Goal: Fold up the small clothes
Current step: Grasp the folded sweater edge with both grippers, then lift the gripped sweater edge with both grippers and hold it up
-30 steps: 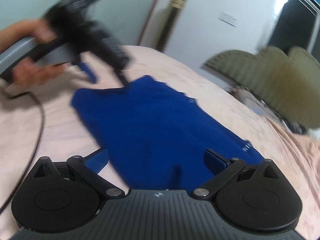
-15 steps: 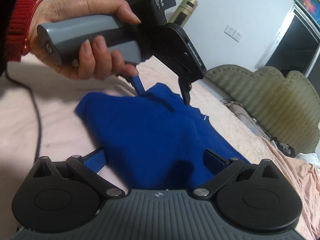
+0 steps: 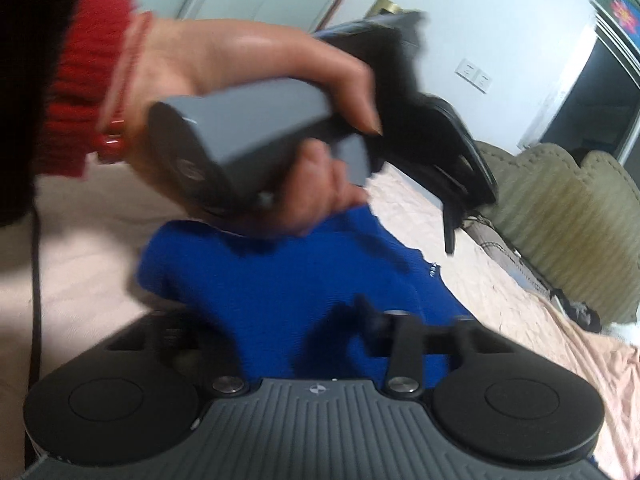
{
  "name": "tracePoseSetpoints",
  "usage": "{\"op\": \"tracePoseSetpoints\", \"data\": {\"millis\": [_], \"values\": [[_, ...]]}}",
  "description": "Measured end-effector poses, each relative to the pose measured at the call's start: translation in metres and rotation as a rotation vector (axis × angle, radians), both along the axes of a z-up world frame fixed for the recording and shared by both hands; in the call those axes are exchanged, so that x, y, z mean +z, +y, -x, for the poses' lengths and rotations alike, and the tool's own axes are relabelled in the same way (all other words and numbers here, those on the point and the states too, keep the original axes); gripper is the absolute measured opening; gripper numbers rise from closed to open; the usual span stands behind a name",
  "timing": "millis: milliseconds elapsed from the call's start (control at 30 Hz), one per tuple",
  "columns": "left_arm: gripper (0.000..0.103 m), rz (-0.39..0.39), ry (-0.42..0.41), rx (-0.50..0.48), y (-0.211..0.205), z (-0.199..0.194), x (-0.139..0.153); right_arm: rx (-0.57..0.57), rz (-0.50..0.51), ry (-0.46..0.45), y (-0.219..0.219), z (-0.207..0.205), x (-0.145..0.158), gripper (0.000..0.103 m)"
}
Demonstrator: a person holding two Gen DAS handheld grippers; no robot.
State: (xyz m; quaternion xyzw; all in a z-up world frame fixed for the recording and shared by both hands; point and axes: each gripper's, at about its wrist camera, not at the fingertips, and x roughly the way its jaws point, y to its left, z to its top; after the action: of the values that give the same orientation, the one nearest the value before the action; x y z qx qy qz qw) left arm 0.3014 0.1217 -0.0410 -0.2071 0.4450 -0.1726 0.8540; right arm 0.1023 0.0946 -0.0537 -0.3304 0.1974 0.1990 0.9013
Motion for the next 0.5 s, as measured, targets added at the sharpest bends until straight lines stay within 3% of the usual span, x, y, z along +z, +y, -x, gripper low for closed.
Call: {"op": "tracePoseSetpoints", "data": {"millis": [67,100,167,233,500], "values": [[0.047,-0.118,-0.013,-0.001,-0.011,0.001,0.003,0.010,0.011,0.006,0.001,0.001,-0.001,0.019],[0.043,-0.150,-0.014,0.002,-0.013,0.001,0.004,0.012,0.002,0.013,0.000,0.000,-0.001,0.012],[0.020,-0.144,0.001,-0.010,-0.013,0.001,0.004,0.012,-0.030,0.029,-0.005,-0.001,0.002,0.009],[0.016,-0.116,0.017,-0.007,-0.012,0.002,0.002,0.014,-0.071,0.050,-0.011,-0.004,0.006,0.008],[0.014,-0.242,-0.070,-0.014,-0.035,0.029,0.031,0.034,-0.165,0.039,-0.040,0.011,0.023,0.006]]}}
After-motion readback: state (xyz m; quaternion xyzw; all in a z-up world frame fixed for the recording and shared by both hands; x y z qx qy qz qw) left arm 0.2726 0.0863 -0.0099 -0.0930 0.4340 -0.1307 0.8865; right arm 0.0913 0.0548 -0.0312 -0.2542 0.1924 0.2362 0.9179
